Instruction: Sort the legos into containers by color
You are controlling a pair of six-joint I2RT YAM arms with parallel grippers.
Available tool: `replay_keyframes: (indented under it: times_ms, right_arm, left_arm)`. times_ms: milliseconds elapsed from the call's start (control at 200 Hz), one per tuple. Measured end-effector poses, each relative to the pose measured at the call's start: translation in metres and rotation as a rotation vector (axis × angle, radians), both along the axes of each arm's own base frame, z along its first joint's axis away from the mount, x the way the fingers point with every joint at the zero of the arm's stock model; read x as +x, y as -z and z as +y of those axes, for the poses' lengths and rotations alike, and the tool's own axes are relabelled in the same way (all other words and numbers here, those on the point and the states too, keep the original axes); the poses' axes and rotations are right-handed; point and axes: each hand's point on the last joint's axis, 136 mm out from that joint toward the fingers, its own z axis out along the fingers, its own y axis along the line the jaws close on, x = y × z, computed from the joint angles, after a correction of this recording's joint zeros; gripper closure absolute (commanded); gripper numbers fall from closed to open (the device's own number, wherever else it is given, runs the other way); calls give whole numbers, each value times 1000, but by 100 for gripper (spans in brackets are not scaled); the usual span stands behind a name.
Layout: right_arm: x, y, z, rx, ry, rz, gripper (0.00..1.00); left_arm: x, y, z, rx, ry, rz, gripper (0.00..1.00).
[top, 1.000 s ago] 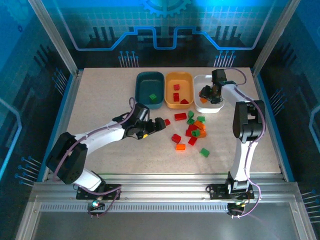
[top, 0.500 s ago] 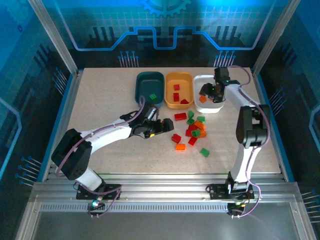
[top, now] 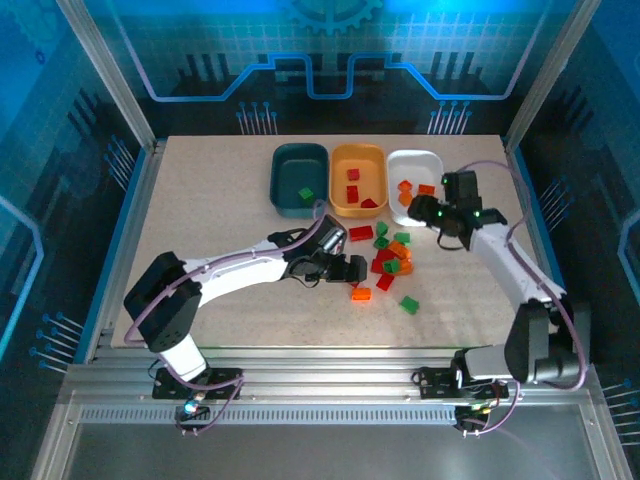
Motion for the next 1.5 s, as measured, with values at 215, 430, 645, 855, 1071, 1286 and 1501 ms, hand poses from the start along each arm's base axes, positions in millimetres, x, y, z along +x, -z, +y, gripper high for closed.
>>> replay_keyframes:
  times_ms: [215,430,645,855,1071,1286,1501]
  right_arm:
    - [-59,42,-9,-19,42,52,36]
    - [-74,57,-16,-38,60,72,36]
    - [-79,67,-19,-49,73,74,36]
    - [-74,66,-22,-52,91,49,36]
    - [-75,68,-25,-61,105,48,36]
    - [-75,68,-25,-61,108,48,36]
    - [-75,68,-25,-61,108,48,36]
  left_arm:
    - [12,15,-16,113,78,-54,13]
    - [30,26,-16,242,152,-120,12]
    - [30,32,-12,287,217,-142,13]
    - [34,39,-18,280,238,-164,18]
    - [32,64,-18,308,263,-131,22]
    - [32,69,-18,315,271,-131,36]
    - [36,73,-15,339,256,-140,52]
